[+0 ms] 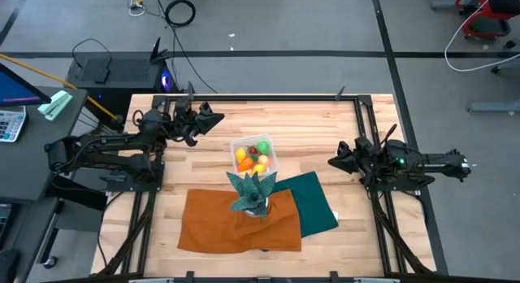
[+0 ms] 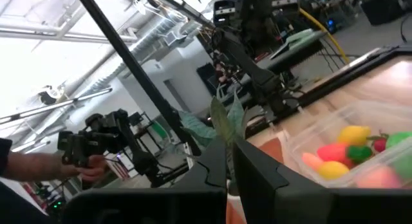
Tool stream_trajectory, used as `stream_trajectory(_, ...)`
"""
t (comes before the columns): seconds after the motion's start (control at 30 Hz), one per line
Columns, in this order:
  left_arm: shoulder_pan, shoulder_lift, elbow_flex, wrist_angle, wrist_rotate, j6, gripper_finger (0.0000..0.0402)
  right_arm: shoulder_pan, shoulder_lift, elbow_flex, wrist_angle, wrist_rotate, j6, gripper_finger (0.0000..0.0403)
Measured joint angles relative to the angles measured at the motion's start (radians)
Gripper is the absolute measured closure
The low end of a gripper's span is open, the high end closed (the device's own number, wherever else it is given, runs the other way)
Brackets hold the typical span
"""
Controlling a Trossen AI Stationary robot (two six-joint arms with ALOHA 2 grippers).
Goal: Pick and placing Produce into tupperware
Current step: Return to Home Position
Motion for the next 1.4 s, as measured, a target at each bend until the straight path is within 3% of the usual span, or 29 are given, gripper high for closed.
stream_trajectory(0.23,0.0,0.0,0.0,0.0,0.0,0.001,0.0368,-0.002,0.001,-0.001,-0.085,0.028,0.073,0.0403)
stream_trajectory(0.37,0.0,0.0,0.0,0.0,0.0,0.001,0.0375,-0.003,0.003,0.018,-0.223,0.032,0.098,0.0403)
stream_trajectory(0.6,0.0,0.0,0.0,-0.001,0.0,0.003,0.0383,-0.001,0.018,0.023,-0.226,-0.059,-0.242,0.0403)
stream_trajectory(0.73,0.0,0.0,0.0,-0.001,0.0,0.003,0.0379,-0.002,0.028,0.023,-0.226,-0.07,-0.496,0.0403)
stream_trajectory(0.83,0.0,0.0,0.0,-0.001,0.0,0.003,0.0375,-0.002,0.029,0.023,-0.227,-0.072,-0.601,0.0403)
stream_trajectory(1.0,0.0,0.0,0.0,-0.002,0.0,0.004,0.0373,-0.002,0.029,0.024,-0.228,-0.074,-0.64,0.0403)
stream_trajectory(1.17,0.0,0.001,0.0,-0.044,-0.019,0.102,0.0382,-0.002,0.029,0.024,-0.228,-0.076,-0.621,0.0403)
stream_trajectory(1.33,0.0,0.001,0.0,-0.039,-0.017,0.026,0.039,-0.002,0.029,0.024,-0.229,-0.076,-0.621,0.0403)
stream_trajectory(1.4,0.0,-0.016,0.0,-0.022,-0.006,0.066,0.0394,-0.002,0.029,0.024,-0.229,-0.076,-0.621,0.0403)
